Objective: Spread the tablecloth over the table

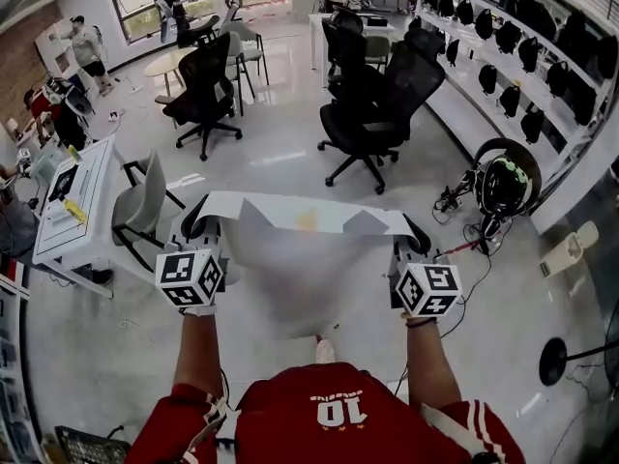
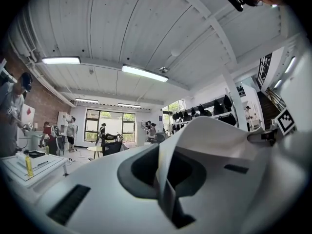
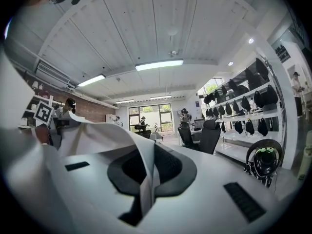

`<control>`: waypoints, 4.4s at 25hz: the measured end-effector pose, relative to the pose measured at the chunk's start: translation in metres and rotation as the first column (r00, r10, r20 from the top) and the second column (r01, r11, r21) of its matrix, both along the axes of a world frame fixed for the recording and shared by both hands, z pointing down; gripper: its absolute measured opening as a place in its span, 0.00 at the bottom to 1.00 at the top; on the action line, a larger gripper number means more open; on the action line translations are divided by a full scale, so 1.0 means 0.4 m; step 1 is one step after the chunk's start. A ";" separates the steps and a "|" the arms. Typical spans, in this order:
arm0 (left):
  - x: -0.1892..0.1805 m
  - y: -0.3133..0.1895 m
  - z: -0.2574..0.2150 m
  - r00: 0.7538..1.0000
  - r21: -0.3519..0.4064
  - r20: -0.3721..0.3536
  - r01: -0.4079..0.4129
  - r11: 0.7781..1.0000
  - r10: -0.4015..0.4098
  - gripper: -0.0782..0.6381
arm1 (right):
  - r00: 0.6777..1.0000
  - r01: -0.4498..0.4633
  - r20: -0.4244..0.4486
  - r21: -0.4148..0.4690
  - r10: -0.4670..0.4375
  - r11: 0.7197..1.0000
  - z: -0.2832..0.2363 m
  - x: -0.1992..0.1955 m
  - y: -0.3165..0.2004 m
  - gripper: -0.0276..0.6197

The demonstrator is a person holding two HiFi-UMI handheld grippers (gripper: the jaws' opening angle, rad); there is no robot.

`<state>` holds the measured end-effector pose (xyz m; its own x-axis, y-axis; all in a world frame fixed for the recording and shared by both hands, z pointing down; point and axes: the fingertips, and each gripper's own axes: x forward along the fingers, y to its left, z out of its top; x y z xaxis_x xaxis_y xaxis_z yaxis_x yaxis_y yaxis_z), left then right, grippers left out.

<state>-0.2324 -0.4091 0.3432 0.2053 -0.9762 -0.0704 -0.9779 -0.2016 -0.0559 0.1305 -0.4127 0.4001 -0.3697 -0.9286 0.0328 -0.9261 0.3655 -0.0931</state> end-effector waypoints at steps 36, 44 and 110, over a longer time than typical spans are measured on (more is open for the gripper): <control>0.105 -0.506 -0.275 0.995 0.253 0.085 0.031 0.967 -0.054 0.12 | 1.000 0.024 -0.011 0.250 -0.022 0.968 -0.270 0.100 -0.534 0.07; 0.073 -0.498 -0.131 0.998 0.150 0.053 0.037 0.988 -0.045 0.12 | 1.000 0.025 -0.020 0.177 -0.022 0.984 -0.177 0.075 -0.530 0.07; -0.038 0.030 0.481 0.995 -0.376 0.000 -0.093 0.922 0.101 0.15 | 0.998 -0.038 -0.056 -0.325 0.021 0.945 0.371 -0.023 0.089 0.07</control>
<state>-0.2476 -0.3973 0.5354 0.2979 -0.9056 0.3019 -0.9520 -0.3052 0.0240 0.1212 -0.3771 0.5485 -0.3321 -0.8745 0.3535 -0.9427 0.2955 -0.1548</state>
